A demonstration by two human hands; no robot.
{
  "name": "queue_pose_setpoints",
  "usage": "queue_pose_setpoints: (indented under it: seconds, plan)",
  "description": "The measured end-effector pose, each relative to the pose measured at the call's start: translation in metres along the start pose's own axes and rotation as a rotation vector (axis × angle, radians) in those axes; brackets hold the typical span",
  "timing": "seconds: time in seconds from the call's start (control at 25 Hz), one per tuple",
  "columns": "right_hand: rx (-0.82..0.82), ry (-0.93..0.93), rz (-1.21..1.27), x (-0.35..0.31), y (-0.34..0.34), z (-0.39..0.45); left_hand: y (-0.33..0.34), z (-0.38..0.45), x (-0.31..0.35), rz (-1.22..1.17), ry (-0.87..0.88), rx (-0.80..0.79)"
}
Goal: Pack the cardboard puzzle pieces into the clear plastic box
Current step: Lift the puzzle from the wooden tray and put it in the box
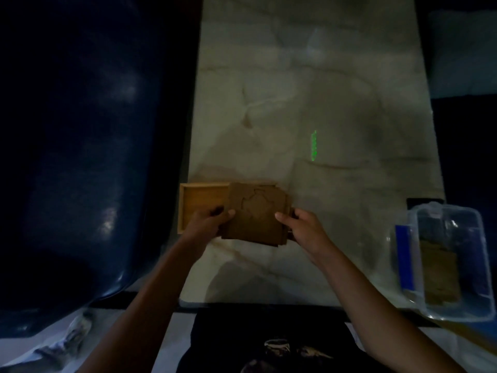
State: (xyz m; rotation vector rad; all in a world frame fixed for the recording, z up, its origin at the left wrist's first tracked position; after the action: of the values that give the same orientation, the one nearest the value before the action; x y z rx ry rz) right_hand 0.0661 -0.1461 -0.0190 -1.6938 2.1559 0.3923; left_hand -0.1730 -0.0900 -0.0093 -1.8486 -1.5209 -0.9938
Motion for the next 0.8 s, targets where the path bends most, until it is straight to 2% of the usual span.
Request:
queue_pose_setpoints:
  seconds: [0.16,0.32,0.52,0.64,0.8]
  plan:
    - [0.101,-0.029,0.010,0.012,-0.051,-0.022,0.057,-0.001,0.006,0.055,0.001,-0.010]
    - [0.187,-0.049,0.005,0.027,-0.117,-0.046,0.129,-0.007,0.013,0.167,0.037,-0.132]
    - [0.305,-0.076,-0.026,0.047,-0.190,-0.071,0.214,-0.018,0.024,0.297,0.067,-0.186]
    - [0.385,-0.065,0.002,0.057,-0.232,-0.083,0.266,-0.019,0.037,0.473,0.158,-0.247]
    - [0.485,-0.076,0.173,0.077,-0.288,-0.100,0.352,-0.014,0.056,0.655,0.335,-0.360]
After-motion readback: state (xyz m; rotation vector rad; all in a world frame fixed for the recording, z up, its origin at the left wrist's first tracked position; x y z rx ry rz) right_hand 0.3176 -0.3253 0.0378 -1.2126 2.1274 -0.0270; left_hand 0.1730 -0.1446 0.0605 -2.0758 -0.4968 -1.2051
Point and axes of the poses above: each hand's wrist, its own z-axis towards the middle knuckle, its own y-axis out of the palm, x = y × z, the point moved 3 cm from there along z, towards the middle knuckle, and after that the axes turned 13 degrees about y, right-handed, at the moved point
